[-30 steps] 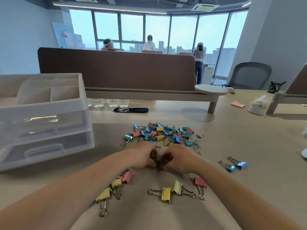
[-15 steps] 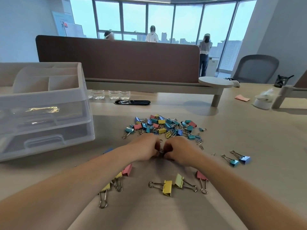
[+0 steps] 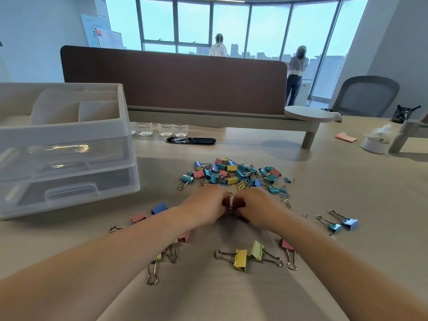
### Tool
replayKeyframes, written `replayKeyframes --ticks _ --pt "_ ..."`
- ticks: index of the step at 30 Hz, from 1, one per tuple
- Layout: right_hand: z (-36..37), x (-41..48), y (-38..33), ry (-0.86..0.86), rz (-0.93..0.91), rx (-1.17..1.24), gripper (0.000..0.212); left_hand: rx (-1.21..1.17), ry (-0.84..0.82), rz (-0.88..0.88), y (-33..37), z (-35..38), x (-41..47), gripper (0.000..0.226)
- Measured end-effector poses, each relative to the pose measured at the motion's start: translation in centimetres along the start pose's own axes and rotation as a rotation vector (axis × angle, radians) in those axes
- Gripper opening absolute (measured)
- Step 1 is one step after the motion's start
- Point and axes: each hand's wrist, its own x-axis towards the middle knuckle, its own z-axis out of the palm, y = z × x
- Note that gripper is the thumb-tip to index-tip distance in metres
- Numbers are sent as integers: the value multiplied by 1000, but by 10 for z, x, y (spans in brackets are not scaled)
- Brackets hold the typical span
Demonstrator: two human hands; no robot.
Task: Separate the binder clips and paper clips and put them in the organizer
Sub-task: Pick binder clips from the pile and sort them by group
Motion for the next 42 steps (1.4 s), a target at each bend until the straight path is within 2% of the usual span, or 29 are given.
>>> replayKeyframes --ticks 10,17,32,37,42 --pt "-9 3 -1 79 -16 103 11 -99 66 -9 -8 -10 5 8" --pt "-7 5 -3 54 8 139 6 -173 11 -22 -11 -11 2 13" --pt "-19 8 -20 5 -22 177 5 -307 -16 -29 -25 -29 -9 9" --pt "-42 9 -37 19 -61 200 4 -303 24 -14 -29 -55 -18 9" --pt "-80 26 -78 69 -132 202 6 -194 116 0 -43 -112 -35 10"
